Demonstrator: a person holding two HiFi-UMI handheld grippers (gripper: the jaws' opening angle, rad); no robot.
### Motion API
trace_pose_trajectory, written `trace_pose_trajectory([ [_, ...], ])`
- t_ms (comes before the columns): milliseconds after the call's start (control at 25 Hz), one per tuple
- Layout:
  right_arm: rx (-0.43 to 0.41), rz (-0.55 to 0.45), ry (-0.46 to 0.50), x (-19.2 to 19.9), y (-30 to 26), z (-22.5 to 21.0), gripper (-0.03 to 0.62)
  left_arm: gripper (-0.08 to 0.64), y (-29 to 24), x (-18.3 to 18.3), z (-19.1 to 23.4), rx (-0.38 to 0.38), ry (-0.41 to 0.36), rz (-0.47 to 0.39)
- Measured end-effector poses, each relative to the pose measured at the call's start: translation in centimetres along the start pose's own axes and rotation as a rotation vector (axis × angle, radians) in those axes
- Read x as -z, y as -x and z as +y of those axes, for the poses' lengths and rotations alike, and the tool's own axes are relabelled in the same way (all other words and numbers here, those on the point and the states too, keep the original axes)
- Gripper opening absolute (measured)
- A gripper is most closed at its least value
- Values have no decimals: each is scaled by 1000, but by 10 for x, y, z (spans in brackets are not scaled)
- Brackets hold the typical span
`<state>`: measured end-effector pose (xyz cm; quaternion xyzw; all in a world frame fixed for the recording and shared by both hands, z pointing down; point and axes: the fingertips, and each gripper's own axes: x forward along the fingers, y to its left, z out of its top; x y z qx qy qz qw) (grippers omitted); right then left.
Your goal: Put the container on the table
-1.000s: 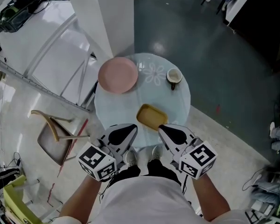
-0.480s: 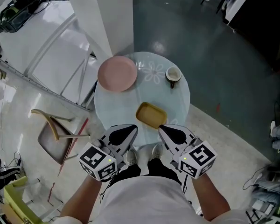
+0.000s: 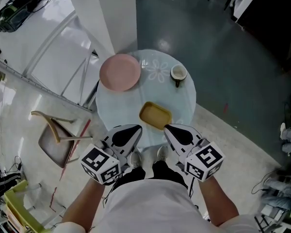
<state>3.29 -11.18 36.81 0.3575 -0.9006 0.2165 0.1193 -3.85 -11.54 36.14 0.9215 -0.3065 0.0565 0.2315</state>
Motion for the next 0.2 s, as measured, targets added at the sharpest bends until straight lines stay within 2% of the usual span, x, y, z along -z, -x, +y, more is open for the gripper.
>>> trace_pose_trajectory([
  [200, 9, -2, -7, 1, -1, -5, 23, 21, -7, 1, 1, 7, -6, -4],
])
